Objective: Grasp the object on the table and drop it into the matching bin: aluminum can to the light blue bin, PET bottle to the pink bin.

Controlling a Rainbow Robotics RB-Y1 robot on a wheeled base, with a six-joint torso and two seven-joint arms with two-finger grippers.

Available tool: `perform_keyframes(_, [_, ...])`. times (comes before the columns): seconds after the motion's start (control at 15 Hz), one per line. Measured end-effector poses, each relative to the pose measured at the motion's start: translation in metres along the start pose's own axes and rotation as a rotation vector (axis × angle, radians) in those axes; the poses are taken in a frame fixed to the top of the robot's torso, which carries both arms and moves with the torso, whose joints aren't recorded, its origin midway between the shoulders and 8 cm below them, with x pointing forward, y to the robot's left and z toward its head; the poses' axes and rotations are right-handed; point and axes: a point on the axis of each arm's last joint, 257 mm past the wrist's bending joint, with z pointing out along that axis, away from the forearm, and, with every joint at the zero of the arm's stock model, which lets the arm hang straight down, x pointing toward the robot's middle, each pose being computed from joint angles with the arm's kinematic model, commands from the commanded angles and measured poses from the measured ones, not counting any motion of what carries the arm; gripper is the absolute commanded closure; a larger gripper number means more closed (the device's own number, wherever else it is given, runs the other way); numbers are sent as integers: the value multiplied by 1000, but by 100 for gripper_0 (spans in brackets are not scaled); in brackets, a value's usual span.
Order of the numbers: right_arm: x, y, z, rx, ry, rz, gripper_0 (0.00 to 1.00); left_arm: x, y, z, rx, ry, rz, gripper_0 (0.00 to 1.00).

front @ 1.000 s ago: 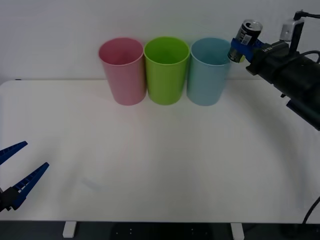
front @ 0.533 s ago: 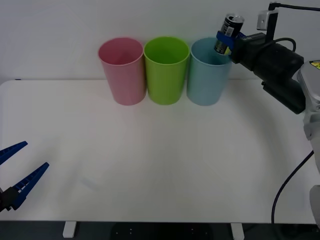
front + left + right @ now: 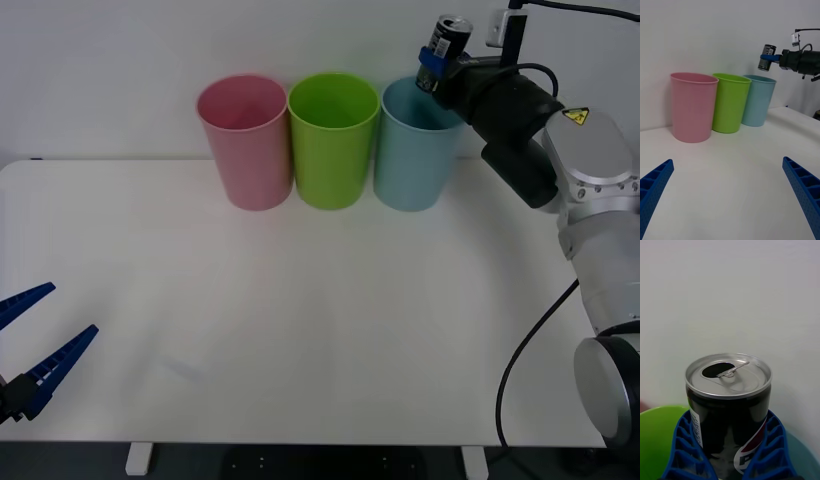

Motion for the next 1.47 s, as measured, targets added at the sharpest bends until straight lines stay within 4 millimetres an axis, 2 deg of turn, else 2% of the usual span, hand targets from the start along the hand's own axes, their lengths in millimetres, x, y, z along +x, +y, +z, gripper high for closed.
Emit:
perform_keyframes(0.13, [1, 1, 1, 5, -1, -6, 100, 0, 0, 0, 0, 0, 0, 0])
perform_keyframes(0.2, [2, 1, 1, 5, 1, -10, 71, 0, 0, 0, 0, 0, 0, 0])
perform_keyframes(0.27, [2, 1, 1, 5, 1, -16, 32, 0, 0, 0, 0, 0, 0, 0])
perform_keyframes(0.33, [2, 2, 1, 4, 2, -23, 5, 0, 0, 0, 0, 0, 0, 0])
perform_keyframes(0.4, [2, 2, 1, 4, 2, -29, 0, 0, 0, 0, 0, 0, 0, 0])
perform_keyframes(0.93, [8, 3, -4, -8, 3, -29, 0, 0, 0, 0, 0, 0, 0, 0])
perform_keyframes(1.27, [10, 8, -34, -57, -14, -60, 0, 0, 0, 0, 0, 0, 0, 0])
perform_keyframes(1.47, [17, 8, -60, -110, -1, -71, 0, 0, 0, 0, 0, 0, 0, 0])
